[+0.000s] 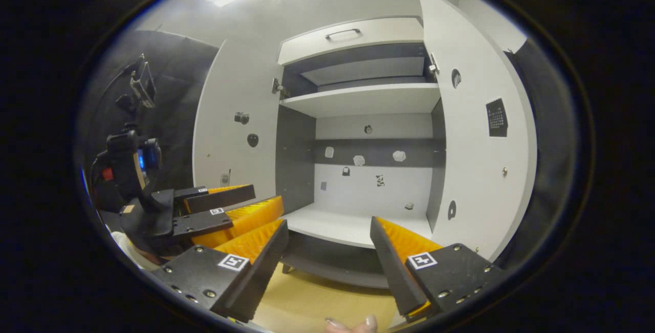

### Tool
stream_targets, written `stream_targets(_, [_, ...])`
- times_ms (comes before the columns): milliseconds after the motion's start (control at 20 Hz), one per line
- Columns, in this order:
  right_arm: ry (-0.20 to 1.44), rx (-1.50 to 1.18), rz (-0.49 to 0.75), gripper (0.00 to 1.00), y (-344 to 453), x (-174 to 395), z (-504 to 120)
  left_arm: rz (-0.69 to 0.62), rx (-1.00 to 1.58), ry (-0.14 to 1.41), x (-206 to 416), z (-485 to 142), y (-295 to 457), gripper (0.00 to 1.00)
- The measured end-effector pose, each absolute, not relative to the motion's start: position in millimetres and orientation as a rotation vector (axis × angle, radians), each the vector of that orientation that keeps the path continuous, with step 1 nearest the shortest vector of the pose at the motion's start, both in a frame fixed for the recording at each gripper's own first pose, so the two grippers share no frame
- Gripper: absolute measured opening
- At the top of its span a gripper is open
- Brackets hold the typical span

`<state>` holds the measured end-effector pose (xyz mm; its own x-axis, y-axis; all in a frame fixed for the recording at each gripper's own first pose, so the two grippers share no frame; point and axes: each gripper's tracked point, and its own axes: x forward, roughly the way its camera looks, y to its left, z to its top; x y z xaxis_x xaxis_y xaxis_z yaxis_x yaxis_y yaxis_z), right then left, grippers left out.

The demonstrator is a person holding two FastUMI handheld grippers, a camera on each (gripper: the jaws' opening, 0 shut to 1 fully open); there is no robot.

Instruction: Open the right door of the double-door shoe cabinet with the right hand, and open the left door with the left hand.

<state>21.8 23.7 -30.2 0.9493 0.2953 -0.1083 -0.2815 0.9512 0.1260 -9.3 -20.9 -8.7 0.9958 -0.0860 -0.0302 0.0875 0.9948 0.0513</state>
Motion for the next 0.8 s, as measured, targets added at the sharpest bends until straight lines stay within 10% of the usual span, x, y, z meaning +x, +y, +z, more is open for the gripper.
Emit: stream_targets(800, [0.122, 0.065, 0.202, 0.97, 27, 36, -34, -0.141, 0.056, 0.031, 16, -14, -5, 0.98])
